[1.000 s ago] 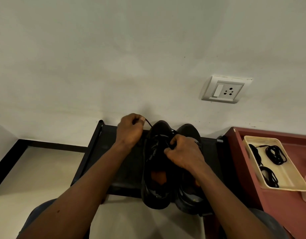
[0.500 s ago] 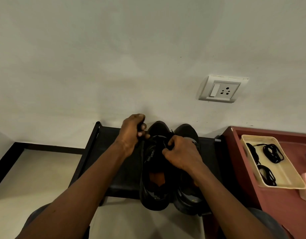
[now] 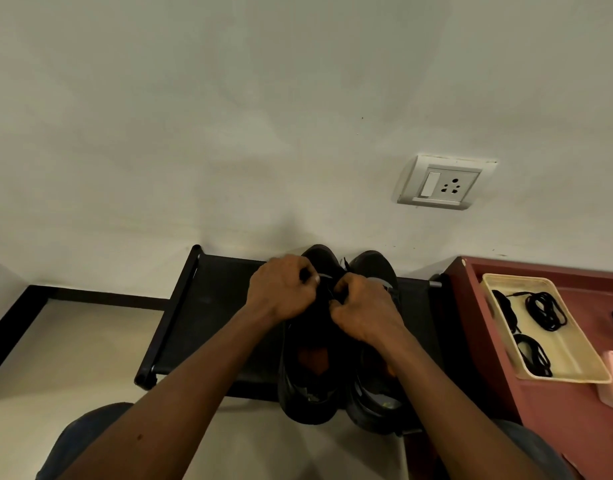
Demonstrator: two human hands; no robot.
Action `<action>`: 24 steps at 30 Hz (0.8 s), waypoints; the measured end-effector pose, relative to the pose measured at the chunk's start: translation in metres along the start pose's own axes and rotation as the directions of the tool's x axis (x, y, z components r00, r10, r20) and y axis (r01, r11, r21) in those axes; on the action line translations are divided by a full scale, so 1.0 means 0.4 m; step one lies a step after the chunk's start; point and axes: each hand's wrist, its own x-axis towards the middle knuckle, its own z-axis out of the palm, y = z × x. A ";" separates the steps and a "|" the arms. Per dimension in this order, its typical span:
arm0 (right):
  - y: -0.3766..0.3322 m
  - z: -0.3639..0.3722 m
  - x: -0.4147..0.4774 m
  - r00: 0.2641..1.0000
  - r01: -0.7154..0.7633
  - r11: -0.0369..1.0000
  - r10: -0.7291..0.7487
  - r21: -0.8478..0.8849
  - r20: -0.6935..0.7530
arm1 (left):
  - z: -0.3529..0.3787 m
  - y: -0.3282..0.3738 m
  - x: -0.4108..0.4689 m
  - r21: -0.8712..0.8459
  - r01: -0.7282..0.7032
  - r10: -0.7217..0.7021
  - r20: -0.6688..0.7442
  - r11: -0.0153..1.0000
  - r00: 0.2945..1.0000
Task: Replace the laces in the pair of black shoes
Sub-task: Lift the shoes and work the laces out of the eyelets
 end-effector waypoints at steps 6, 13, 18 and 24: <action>-0.002 0.000 -0.001 1.000 -0.001 1.000 0.001 0.006 -0.011 | -0.059 -0.044 0.027 -0.388 0.122 -0.210 -0.192 0.913 0.959; -0.003 0.002 -0.003 1.000 -0.005 1.000 0.005 -0.014 -0.022 | -0.086 -0.059 0.045 -0.798 0.205 -0.496 -0.131 0.566 0.858; -0.006 0.006 -0.002 1.000 -0.003 1.000 0.003 -0.010 -0.010 | -0.066 -0.013 0.029 -0.963 0.221 -0.378 0.148 0.157 0.914; -0.009 0.002 0.000 1.000 -0.014 1.000 0.014 -0.025 0.000 | -0.043 -0.008 0.020 -0.644 0.165 -0.140 0.091 0.747 0.986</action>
